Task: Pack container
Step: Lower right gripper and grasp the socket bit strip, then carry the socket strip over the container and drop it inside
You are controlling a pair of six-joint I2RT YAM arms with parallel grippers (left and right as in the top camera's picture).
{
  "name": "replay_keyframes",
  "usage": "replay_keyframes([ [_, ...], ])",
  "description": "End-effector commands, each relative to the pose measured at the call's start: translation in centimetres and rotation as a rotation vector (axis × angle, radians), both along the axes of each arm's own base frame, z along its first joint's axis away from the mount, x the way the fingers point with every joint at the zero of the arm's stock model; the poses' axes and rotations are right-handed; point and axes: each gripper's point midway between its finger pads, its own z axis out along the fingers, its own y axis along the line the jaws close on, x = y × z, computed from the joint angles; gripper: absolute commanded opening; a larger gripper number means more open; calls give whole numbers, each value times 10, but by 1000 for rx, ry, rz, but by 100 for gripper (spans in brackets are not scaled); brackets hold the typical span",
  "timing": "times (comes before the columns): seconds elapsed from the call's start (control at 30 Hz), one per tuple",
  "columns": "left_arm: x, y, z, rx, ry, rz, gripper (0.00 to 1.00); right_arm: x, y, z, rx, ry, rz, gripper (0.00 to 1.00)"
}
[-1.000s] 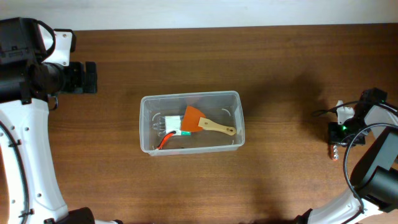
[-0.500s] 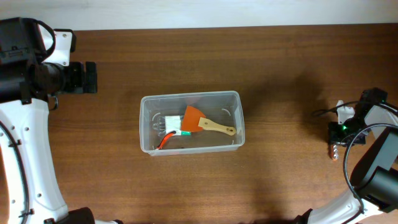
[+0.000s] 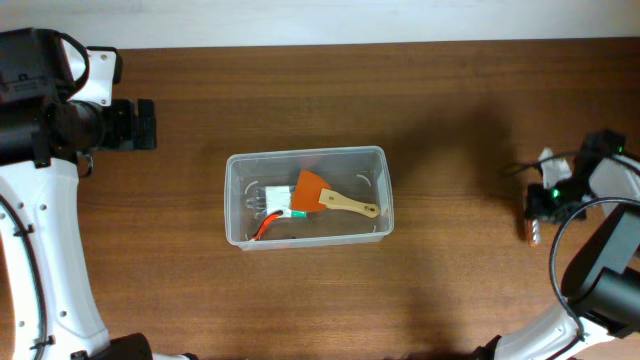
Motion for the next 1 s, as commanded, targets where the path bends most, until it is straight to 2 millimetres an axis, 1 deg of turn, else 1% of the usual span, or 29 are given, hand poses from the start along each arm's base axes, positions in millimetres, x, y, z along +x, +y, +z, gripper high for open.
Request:
replay_keyframes([
  [0.0, 1, 0, -3, -17, 8, 13, 99, 53, 9, 54, -31, -152, 66, 4],
  [0.1, 1, 0, -3, -16, 8, 12, 99, 83, 29, 101, -63, -229, 149, 4],
  [0.13, 1, 0, -3, -16, 8, 12, 99, 98, 48, 130, -75, -278, 237, 4],
  [0.17, 1, 0, -3, -16, 8, 12, 99, 106, 64, 146, -71, -312, 300, 4],
  [0.23, 1, 0, -3, -16, 8, 12, 99, 121, 107, 184, -57, -397, 473, 4],
  [0.27, 1, 0, -3, -16, 8, 12, 99, 125, 126, 198, -56, -428, 549, 4],
  [0.3, 1, 0, -3, -16, 8, 12, 99, 127, 151, 213, -60, -462, 649, 3],
  [0.33, 1, 0, -3, -16, 8, 12, 99, 127, 173, 223, -64, -486, 742, 4],
  [0.37, 1, 0, -3, -16, 8, 12, 99, 124, 200, 233, -72, -510, 859, 4],
  [0.43, 1, 0, -3, -16, 8, 12, 99, 115, 245, 241, -85, -536, 1081, 4],
  [0.47, 1, 0, -3, -16, 8, 12, 99, 109, 267, 241, -91, -545, 1187, 4],
  [0.5, 0, 0, -4, -17, 9, 12, 99, 104, 285, 240, -88, -549, 1264, 4],
  [0.53, 0, 0, -4, -17, 9, 13, 99, 98, 304, 235, -81, -547, 1344, 4],
  [0.6, 0, 0, -4, -17, 11, 12, 99, 89, 332, 226, -62, -533, 1446, 4],
  [0.67, -1, 0, -5, -18, 16, 13, 99, 81, 357, 211, -33, -502, 1504, 4],
  [0.73, -2, 0, -5, -19, 23, 12, 99, 74, 374, 194, -3, -454, 1547, 4],
  [0.8, -4, -1, -6, -20, 29, 12, 99, 67, 386, 174, 26, -399, 1579, 4],
  [0.87, -4, -1, -7, -21, 32, 12, 99, 57, 395, 150, 56, -330, 1607, 4],
  [0.97, -4, -1, -7, -21, 32, 12, 99, 44, 401, 117, 93, -234, 1634, 4],
])
